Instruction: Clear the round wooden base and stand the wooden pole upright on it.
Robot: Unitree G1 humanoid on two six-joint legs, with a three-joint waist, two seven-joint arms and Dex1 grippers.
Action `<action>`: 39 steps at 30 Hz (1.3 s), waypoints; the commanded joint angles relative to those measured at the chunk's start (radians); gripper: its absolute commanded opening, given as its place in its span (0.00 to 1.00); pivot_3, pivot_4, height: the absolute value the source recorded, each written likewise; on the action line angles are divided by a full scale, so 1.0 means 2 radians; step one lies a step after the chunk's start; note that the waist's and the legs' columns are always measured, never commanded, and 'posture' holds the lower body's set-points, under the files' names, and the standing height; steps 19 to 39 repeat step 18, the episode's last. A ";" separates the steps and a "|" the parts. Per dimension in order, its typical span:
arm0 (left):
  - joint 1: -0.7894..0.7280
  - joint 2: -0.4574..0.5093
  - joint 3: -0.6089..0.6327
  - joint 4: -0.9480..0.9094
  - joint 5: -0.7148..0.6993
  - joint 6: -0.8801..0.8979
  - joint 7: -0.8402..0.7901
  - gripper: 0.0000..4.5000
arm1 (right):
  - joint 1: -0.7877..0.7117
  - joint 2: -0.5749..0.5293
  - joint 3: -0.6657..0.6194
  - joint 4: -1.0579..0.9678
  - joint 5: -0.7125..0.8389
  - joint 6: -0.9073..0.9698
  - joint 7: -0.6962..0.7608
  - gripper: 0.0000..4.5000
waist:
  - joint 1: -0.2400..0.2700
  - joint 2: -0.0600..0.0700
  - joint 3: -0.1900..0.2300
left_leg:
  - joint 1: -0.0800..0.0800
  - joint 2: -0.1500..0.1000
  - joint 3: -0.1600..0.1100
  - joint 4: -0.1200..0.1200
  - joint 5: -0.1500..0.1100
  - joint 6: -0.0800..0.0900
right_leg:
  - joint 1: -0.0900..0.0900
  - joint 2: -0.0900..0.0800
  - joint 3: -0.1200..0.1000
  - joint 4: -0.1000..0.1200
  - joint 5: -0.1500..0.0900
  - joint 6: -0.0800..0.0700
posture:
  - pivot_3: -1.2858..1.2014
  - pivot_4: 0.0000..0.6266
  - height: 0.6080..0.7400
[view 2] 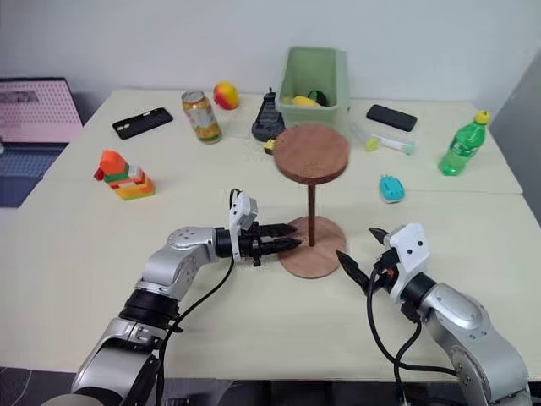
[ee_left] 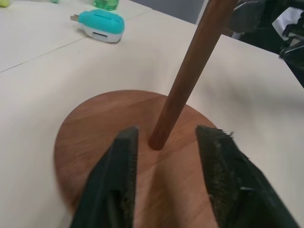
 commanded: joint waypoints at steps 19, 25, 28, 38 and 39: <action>0.044 0.248 0.092 -0.147 -0.025 0.093 -0.069 0.99 | -0.060 -0.103 -0.056 0.097 0.047 -0.039 0.177 1.00 | -0.006 0.001 0.002 | 0.001 0.000 0.000 0.000 0.000 0.001 | 0.001 -0.001 0.000 0.001 0.000 0.000 | 0.52 0.24 1.00; 0.044 0.248 0.092 -0.147 -0.025 0.093 -0.069 0.99 | -0.060 -0.103 -0.056 0.097 0.047 -0.039 0.177 1.00 | -0.006 0.001 0.002 | 0.001 0.000 0.000 0.000 0.000 0.001 | 0.001 -0.001 0.000 0.001 0.000 0.000 | 0.52 0.24 1.00; 0.044 0.248 0.092 -0.147 -0.025 0.093 -0.069 0.99 | -0.060 -0.103 -0.056 0.097 0.047 -0.039 0.177 1.00 | -0.006 0.001 0.002 | 0.001 0.000 0.000 0.000 0.000 0.001 | 0.001 -0.001 0.000 0.001 0.000 0.000 | 0.52 0.24 1.00; 0.044 0.248 0.092 -0.147 -0.025 0.093 -0.069 0.99 | -0.060 -0.103 -0.056 0.097 0.047 -0.039 0.177 1.00 | -0.006 0.001 0.002 | 0.001 0.000 0.000 0.000 0.000 0.001 | 0.001 -0.001 0.000 0.001 0.000 0.000 | 0.52 0.24 1.00; 0.044 0.248 0.092 -0.147 -0.025 0.093 -0.069 0.99 | -0.060 -0.103 -0.056 0.097 0.047 -0.039 0.177 1.00 | -0.006 0.001 0.002 | 0.001 0.000 0.000 0.000 0.000 0.001 | 0.001 -0.001 0.000 0.001 0.000 0.000 | 0.52 0.24 1.00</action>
